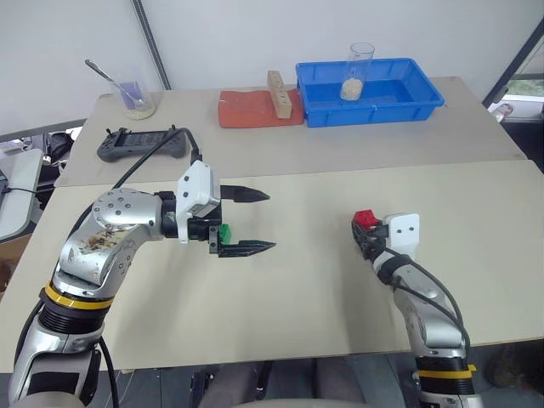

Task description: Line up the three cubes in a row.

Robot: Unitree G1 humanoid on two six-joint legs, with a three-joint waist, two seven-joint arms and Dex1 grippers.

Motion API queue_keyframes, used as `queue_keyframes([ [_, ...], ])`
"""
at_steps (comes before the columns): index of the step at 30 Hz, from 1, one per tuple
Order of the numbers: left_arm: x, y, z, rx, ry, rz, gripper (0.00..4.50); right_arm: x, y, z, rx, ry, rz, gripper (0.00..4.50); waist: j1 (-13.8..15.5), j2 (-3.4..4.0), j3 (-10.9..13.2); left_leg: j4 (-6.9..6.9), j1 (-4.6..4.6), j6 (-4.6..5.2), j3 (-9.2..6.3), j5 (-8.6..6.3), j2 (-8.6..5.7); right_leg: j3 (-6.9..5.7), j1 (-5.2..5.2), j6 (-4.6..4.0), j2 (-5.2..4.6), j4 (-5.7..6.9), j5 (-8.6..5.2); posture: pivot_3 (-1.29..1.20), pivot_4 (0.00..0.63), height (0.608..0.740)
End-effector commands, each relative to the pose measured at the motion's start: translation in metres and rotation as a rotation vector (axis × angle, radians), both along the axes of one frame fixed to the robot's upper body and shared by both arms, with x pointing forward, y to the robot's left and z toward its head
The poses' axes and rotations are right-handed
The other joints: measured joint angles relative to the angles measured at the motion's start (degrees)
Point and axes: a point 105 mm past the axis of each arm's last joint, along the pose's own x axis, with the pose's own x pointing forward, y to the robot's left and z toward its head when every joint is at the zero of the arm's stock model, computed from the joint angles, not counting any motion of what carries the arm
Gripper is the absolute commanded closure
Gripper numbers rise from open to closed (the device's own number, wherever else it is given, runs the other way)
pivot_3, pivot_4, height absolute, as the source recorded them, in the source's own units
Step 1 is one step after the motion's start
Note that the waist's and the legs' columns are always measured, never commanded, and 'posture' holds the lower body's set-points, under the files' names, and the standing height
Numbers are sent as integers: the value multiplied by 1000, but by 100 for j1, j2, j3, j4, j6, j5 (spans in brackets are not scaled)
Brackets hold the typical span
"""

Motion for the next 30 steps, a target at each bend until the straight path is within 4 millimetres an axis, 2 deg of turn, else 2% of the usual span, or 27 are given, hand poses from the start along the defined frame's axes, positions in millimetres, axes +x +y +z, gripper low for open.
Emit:
queue_keyframes([
  [1, -2, 4, 7, -4, -44, 3, 0, 1, -7, 17, -18, -60, 20, 3065, 0, 0, 0, 0, -1, 0, 0, 0, 0, 0, 0, 0, 0, 0, 0, 0, 150, 740],
  [3, -5, 3, 2, -2, -35, -12, 0, -1, -7, 24, -63, -54, 117, 3065, 3, 1, 1, 2, -1, 0, 0, 0, 0, -1, 0, 0, 0, 0, 0, 0, 150, 740],
  [6, -5, 2, -5, -9, -54, -10, 0, -17, 14, 31, -123, -1, 464, 3065, 3, 2, 3, 5, -3, 2, 2, -1, -4, -1, 8, 1, -4, -4, 0, 0, 150, 740],
  [10, -10, 5, -14, -9, -60, -35, 0, -50, 45, 33, -159, 94, 934, 3065, -39, -7, 8, 7, -7, 4, 3, -1, 6, -7, 16, 1, -2, -9, 0, 0, 150, 740],
  [13, -17, 7, -16, -3, -82, -59, 0, -62, 57, 37, -180, 114, 1142, 3065, -68, -10, 10, 6, -10, 17, 3, 1, 17, -10, 18, 1, 0, -16, 0, 0, 150, 740],
  [15, -23, 8, -17, -4, -89, -80, 0, -63, 60, 36, -204, 128, 1247, 3065, -64, -14, 13, 7, -12, 31, 5, 6, 17, -10, 17, 0, -1, -21, 0, 0, 150, 740],
  [18, -32, 11, -21, 12, -80, -104, 0, -55, 51, 28, -272, 143, 1327, 3065, -54, -21, 17, 10, -11, 31, 6, 4, 17, -14, 19, -3, 0, -34, 4, 0, 150, 740],
  [24, -48, 15, -35, 29, -52, -114, 0, -42, 19, 12, -409, 200, 1412, 3065, 13, -22, 18, 14, -7, 24, 5, -10, 15, -18, 12, -2, 1, -41, 7, 0, 150, 740],
  [27, -54, 14, -42, 28, -43, -113, 0, -38, 14, 6, -438, 216, 1425, 3065, 10, -22, 18, 13, -6, 16, 7, -13, 17, -14, 15, -7, 1, -36, 10, 0, 150, 740],
  [30, -56, 12, -44, 15, -42, -98, 0, -37, 16, 2, -447, 198, 1442, 3065, 8, -22, 18, 13, -5, 11, 7, -14, 23, -13, 17, -11, 5, -35, 12, 0, 150, 740],
])
